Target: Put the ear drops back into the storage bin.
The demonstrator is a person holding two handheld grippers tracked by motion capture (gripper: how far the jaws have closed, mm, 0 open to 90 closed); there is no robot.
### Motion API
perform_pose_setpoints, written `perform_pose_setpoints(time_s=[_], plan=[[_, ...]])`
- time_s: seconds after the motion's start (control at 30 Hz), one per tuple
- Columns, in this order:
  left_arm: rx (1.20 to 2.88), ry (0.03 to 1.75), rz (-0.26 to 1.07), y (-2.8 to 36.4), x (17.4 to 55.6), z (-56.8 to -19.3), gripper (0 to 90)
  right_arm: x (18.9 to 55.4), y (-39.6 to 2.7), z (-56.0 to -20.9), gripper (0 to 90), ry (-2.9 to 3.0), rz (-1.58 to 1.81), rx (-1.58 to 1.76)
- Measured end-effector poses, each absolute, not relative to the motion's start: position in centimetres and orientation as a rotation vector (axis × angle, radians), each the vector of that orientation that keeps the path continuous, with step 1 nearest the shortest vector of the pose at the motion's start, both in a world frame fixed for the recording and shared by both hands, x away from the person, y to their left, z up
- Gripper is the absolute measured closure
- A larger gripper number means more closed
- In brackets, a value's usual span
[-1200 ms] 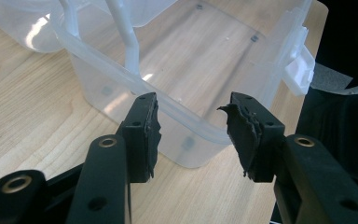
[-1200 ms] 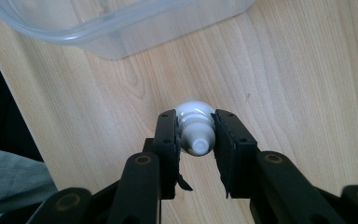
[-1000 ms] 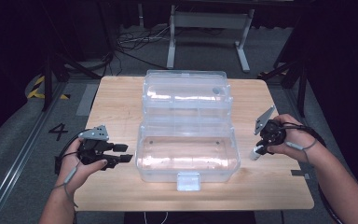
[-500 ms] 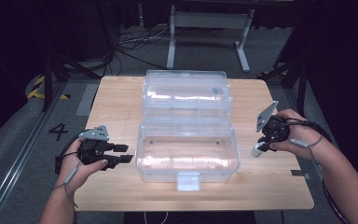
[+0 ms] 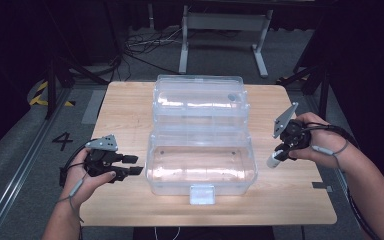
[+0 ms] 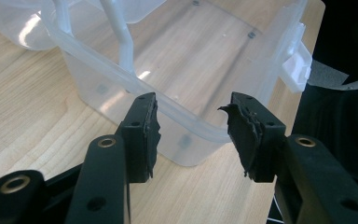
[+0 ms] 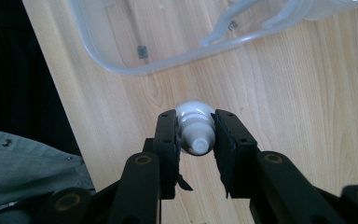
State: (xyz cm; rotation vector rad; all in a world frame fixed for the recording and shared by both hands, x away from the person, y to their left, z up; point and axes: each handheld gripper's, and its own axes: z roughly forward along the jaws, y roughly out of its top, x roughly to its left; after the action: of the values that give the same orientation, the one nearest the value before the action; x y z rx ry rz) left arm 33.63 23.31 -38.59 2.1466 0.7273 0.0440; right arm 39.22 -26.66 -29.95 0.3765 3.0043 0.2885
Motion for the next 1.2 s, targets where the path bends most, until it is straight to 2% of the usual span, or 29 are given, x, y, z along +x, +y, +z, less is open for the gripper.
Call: perform_pose_setpoints(time_s=[1.2], plan=[[2.157, 0.717, 0.038, 23.1, 33.6, -38.7, 53.4, 38.2, -21.3, -28.5, 71.5, 3.031, 0.391, 0.209]])
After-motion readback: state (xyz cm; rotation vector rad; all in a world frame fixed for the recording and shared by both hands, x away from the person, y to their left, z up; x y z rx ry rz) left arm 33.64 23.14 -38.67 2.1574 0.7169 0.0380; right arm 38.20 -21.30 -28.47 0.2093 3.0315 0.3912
